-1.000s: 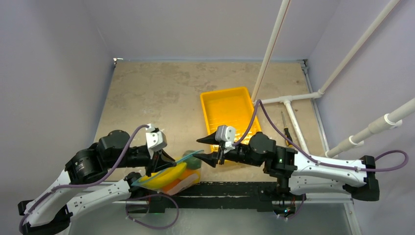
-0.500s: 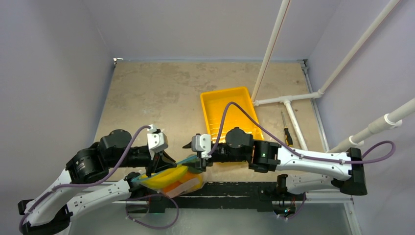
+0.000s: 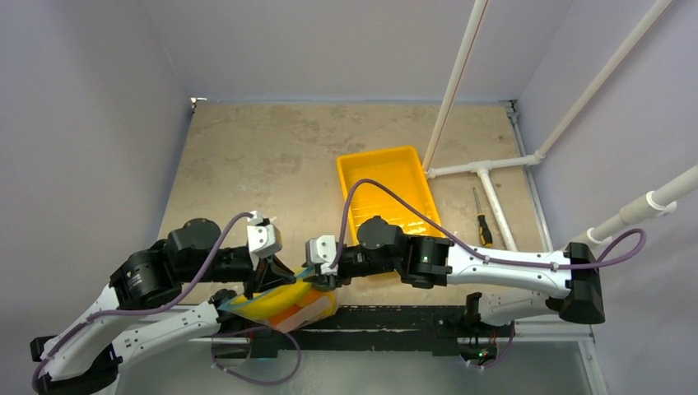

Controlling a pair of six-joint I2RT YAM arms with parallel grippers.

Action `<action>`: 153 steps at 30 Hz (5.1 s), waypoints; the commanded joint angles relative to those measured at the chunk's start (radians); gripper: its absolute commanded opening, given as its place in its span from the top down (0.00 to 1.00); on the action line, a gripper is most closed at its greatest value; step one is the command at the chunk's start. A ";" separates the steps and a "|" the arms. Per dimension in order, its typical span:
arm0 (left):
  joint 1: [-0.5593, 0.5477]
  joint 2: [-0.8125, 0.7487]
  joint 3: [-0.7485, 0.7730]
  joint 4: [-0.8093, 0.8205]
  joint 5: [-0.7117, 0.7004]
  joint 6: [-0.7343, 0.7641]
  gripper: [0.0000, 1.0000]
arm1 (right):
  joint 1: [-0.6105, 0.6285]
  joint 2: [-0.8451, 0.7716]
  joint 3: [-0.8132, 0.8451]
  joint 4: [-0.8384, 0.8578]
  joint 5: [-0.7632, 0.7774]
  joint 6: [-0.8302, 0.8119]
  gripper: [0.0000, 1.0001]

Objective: Place the food in the zip-top bag and seal the zipper
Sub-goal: Zip the zipper food storage bag at the center of the board, then place the zipper food storage bag at the center of the board.

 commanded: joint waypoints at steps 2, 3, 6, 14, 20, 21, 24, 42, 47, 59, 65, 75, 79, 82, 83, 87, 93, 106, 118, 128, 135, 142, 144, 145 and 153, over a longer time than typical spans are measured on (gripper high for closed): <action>0.000 -0.010 0.020 0.090 0.023 -0.006 1.00 | 0.003 0.025 0.048 0.031 -0.001 0.010 0.80; 0.001 -0.011 0.019 0.090 0.024 -0.007 1.00 | 0.003 0.028 0.049 0.033 0.004 0.012 0.88; 0.000 -0.014 0.017 0.094 0.023 -0.013 1.00 | 0.003 0.026 0.050 0.034 0.051 0.026 1.00; 0.001 -0.029 0.015 0.086 -0.004 -0.025 1.00 | 0.003 -0.054 0.020 0.095 0.225 0.092 1.00; 0.001 -0.035 0.030 0.064 -0.048 -0.028 1.00 | 0.003 -0.110 -0.003 0.096 0.407 0.164 1.00; 0.000 -0.035 0.032 0.057 -0.054 -0.028 1.00 | 0.003 -0.117 -0.005 0.092 0.438 0.175 1.00; 0.000 -0.035 0.040 0.042 -0.079 -0.028 1.00 | 0.003 -0.125 -0.008 0.078 0.527 0.204 1.00; 0.000 -0.116 0.093 -0.080 -0.232 -0.096 1.00 | 0.003 -0.202 -0.012 0.063 0.842 0.368 1.00; 0.000 -0.132 0.126 -0.120 -0.275 -0.128 1.00 | 0.003 -0.225 -0.029 0.099 0.884 0.388 1.00; 0.000 -0.164 0.182 -0.196 -0.361 -0.162 1.00 | 0.003 -0.254 -0.029 0.100 0.894 0.390 1.00; 0.001 -0.153 0.182 -0.185 -0.387 -0.164 0.97 | 0.003 -0.262 -0.031 0.104 0.893 0.389 1.00; 0.000 -0.100 0.211 -0.105 -0.399 -0.113 0.60 | 0.003 -0.256 -0.023 0.116 0.800 0.350 1.00; 0.000 -0.074 0.225 -0.066 -0.414 -0.079 0.55 | 0.005 -0.249 -0.021 0.102 0.766 0.337 1.00; 0.000 -0.044 0.229 -0.036 -0.417 -0.051 0.40 | 0.009 -0.240 -0.024 0.095 0.735 0.328 1.00; 0.000 -0.033 0.229 -0.028 -0.422 -0.045 0.36 | 0.012 -0.233 -0.023 0.092 0.726 0.327 1.00; 0.001 0.020 0.237 0.019 -0.416 -0.018 0.26 | 0.031 -0.199 -0.016 0.077 0.698 0.330 1.00; 0.000 0.088 0.262 0.066 -0.396 0.029 0.13 | 0.048 -0.161 -0.011 0.076 0.676 0.337 1.00; 0.000 0.161 0.172 0.109 -0.286 0.089 0.04 | 0.050 -0.123 -0.002 0.131 0.604 0.347 1.00; 0.000 0.171 0.056 0.128 -0.333 0.083 0.15 | 0.050 -0.141 -0.005 0.170 0.577 0.341 1.00; 0.000 0.201 0.026 0.146 -0.324 0.069 0.51 | 0.051 -0.165 -0.015 0.185 0.578 0.344 1.00; 0.000 0.242 0.012 0.161 -0.329 0.059 0.75 | 0.049 -0.191 -0.038 0.205 0.582 0.345 1.00; 0.000 0.265 0.005 0.180 -0.359 0.058 1.00 | 0.050 -0.211 -0.061 0.213 0.587 0.350 1.00; 0.000 0.270 0.009 0.186 -0.361 0.056 1.00 | 0.050 -0.220 -0.070 0.217 0.590 0.352 1.00; 0.000 0.273 0.013 0.186 -0.375 0.054 1.00 | 0.050 -0.226 -0.074 0.218 0.592 0.354 1.00; 0.000 0.256 0.059 0.194 -0.487 0.045 1.00 | 0.050 -0.300 -0.118 0.206 0.660 0.375 0.85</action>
